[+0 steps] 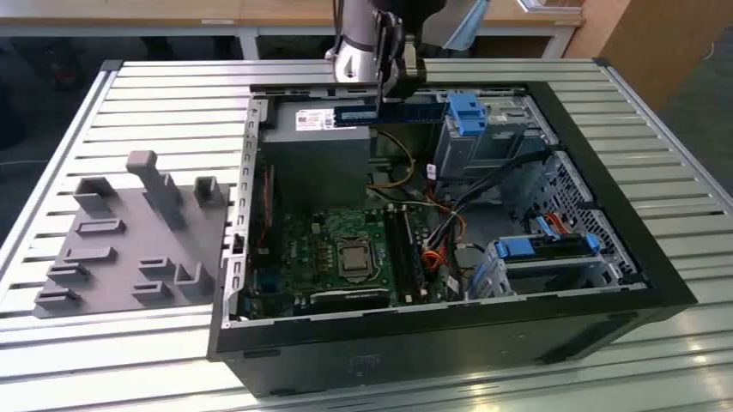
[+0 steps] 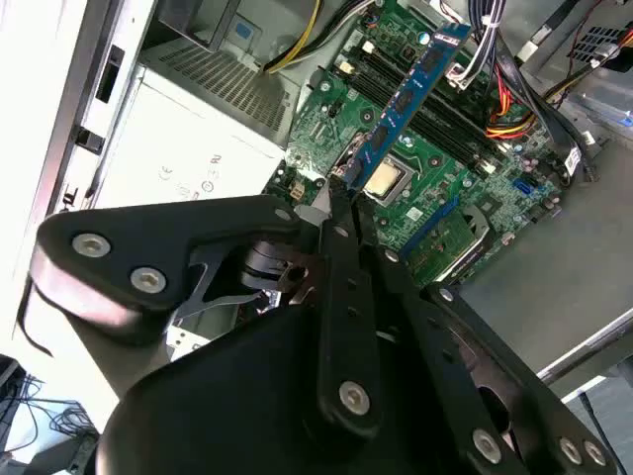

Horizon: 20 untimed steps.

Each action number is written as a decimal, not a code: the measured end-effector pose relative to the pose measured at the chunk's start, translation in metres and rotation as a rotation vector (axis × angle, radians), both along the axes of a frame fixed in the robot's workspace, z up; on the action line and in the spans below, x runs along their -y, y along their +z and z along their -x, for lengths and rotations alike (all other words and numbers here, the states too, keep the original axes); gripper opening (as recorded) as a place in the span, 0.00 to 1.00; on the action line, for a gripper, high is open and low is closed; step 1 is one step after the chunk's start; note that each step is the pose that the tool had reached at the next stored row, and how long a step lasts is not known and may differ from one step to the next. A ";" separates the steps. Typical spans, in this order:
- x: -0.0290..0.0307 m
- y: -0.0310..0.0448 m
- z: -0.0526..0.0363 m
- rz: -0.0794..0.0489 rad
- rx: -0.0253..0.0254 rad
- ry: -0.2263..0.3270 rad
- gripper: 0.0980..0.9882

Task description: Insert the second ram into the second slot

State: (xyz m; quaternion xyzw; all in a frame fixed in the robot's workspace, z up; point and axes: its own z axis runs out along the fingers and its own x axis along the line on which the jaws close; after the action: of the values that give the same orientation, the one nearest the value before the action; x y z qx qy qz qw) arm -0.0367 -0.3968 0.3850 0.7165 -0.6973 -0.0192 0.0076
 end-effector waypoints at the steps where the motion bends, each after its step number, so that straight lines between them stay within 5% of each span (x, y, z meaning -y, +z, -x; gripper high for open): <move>1: 0.0000 0.0000 0.0000 0.000 0.0000 0.000 0.04; 20: 0.0088 0.0000 0.0000 0.000 0.0000 0.000 0.04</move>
State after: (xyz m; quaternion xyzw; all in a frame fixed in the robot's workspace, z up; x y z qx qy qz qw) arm -0.0367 -0.4056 0.3850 0.7165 -0.6973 -0.0192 0.0077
